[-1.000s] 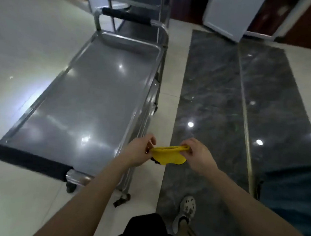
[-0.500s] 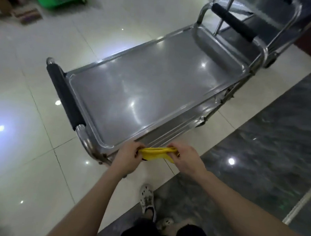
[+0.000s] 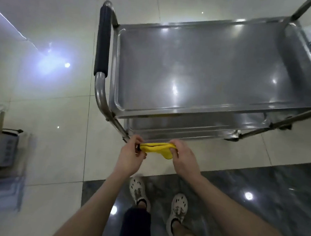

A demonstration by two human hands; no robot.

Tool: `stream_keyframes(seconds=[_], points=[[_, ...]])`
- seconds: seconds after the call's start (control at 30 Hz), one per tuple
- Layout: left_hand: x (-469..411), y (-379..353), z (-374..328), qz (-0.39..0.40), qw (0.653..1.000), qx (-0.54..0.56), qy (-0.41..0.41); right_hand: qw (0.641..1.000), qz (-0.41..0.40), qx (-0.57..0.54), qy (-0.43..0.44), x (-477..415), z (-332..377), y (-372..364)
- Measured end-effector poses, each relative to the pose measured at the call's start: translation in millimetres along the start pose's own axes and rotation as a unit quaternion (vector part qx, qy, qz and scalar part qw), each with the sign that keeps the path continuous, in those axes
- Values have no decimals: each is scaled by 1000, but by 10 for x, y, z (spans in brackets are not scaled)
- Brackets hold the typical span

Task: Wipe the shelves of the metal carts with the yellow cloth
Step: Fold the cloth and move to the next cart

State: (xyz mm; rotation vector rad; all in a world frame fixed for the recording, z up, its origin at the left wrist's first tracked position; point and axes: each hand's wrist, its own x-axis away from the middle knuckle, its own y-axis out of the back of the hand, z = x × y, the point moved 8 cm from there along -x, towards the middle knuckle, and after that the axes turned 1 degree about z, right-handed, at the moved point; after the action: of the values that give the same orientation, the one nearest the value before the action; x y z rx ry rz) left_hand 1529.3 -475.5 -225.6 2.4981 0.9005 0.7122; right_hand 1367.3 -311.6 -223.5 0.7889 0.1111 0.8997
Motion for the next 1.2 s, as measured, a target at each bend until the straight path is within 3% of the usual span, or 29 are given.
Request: stream_keyframes(seconds=[0.23,0.37,0.47,0.63,0.73,0.83,1.07,1.13,1.2], points=[[-87,-168,327,-120,993,14,-11,996,-85,10,26,-118,-357,-268],[-454,-387,767,-137,988,75,-19,989,-128,8,72,-508,-718,-613],[-763,-538,1091,-134,981,128,-49,979,-160,15,122,-833,-944,-934],[-1250,-559,1415,-173,968,122,-137,956,-224,21,187,-1314,-1105,-1284],[-1443,-491,1494,-214,950,132,-183,932,-256,-31,253,-1457,-1125,-1418],[-1548,-515,1548,-199,941,164,-220,926,-242,-52,286,-1529,-1189,-1594],[-1722,-209,1125,-255,923,85,-276,884,-335,-33,323,-1720,-807,-1365],[-1899,-141,949,-242,933,-23,-265,907,-314,37,278,-2060,-655,-1317],[-1972,-219,988,-200,941,-96,-255,951,-186,143,200,-2431,-739,-1557]])
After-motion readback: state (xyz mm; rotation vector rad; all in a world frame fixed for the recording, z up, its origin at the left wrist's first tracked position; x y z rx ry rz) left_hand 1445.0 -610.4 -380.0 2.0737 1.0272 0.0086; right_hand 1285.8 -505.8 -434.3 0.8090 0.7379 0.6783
